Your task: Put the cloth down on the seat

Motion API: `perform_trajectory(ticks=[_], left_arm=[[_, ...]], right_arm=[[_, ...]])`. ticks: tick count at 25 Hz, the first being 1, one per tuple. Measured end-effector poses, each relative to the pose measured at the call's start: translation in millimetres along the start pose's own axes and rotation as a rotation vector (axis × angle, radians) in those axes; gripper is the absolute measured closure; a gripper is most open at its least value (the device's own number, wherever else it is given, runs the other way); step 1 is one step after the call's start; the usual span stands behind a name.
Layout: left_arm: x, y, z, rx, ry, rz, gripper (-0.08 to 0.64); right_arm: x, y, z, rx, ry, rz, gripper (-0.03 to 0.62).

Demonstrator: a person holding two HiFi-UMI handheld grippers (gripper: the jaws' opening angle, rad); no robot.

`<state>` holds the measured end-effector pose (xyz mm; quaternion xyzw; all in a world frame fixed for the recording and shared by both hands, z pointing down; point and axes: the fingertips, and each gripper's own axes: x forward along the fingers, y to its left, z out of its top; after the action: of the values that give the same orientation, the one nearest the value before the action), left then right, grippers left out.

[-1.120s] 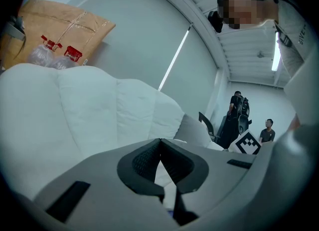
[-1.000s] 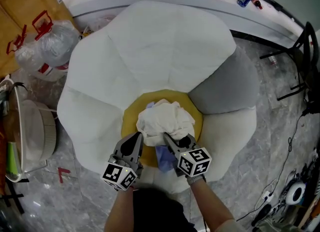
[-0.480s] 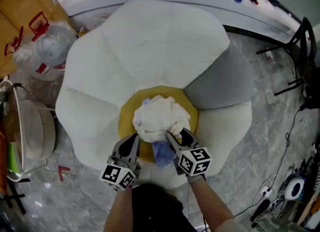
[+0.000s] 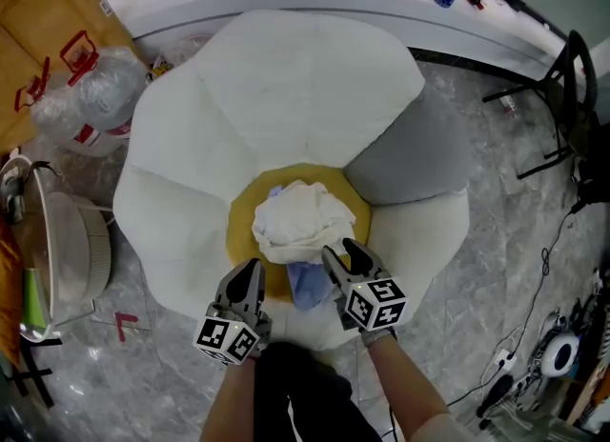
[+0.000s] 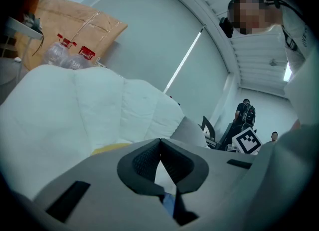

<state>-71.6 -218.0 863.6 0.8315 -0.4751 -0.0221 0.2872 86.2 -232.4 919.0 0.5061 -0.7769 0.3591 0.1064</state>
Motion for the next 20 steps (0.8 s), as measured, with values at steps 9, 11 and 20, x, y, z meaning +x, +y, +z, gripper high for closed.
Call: perform_trajectory(ticks=[9, 11, 20], left_arm=[[-23, -34, 41, 0.0, 0.009, 0.016, 0.546], [-27, -42, 51, 0.008, 0.009, 0.011, 0.548], [-45, -80, 104, 0.036, -0.003, -0.008, 0.548]], right_arm=[[-39, 30, 36, -0.015, -0.022, 0.031, 0.467], [-48, 39, 44, -0.022, -0.029, 0.038, 0.488], [-91, 73, 87, -0.046, -0.058, 0.042, 0.558]])
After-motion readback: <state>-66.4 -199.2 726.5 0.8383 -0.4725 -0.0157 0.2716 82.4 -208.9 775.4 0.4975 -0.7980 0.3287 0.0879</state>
